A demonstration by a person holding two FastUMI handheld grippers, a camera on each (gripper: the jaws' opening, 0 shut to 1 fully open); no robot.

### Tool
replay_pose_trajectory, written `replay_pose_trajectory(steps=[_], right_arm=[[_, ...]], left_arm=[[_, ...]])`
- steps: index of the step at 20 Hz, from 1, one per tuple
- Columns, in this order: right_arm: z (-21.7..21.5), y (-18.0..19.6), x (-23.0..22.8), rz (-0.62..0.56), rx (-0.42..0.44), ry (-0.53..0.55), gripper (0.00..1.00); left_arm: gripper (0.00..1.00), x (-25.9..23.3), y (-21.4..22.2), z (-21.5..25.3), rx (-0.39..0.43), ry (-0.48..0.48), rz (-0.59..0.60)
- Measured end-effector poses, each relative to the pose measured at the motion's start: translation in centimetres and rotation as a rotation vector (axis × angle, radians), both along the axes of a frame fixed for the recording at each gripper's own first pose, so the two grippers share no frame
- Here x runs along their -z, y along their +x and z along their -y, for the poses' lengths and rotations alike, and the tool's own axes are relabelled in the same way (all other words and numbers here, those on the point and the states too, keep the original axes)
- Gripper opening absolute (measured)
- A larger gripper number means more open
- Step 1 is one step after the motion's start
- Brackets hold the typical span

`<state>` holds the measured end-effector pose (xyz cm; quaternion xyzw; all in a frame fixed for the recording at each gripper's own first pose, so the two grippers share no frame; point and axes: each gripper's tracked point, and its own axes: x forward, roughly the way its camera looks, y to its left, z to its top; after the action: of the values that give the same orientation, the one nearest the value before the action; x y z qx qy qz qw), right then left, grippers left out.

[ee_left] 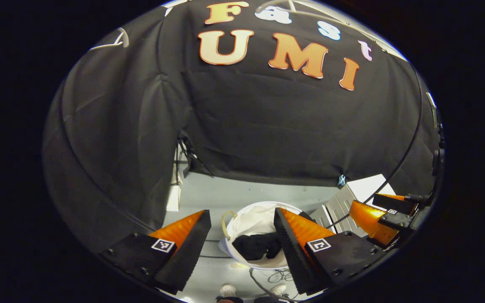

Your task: Grasp the clothes on the hanger with both hands and then place them into the laundry hamper below.

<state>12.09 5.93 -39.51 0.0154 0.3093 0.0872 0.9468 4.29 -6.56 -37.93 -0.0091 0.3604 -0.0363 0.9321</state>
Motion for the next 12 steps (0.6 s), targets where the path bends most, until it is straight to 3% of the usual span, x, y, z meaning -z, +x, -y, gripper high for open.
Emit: replay_pose_trajectory(steps=[5,12], right_arm=[[-2.5,-2.7,-6.4,0.078,-0.027,0.018,0.93],[-4.2,-5.1,-19.3,0.261,-0.047,0.025,0.93]], left_arm=[[0.98,-9.0,-0.8,-4.7,-0.018,0.027,0.168],[1.0,-23.7,-1.1,-7.6,-0.036,0.005,0.437]])
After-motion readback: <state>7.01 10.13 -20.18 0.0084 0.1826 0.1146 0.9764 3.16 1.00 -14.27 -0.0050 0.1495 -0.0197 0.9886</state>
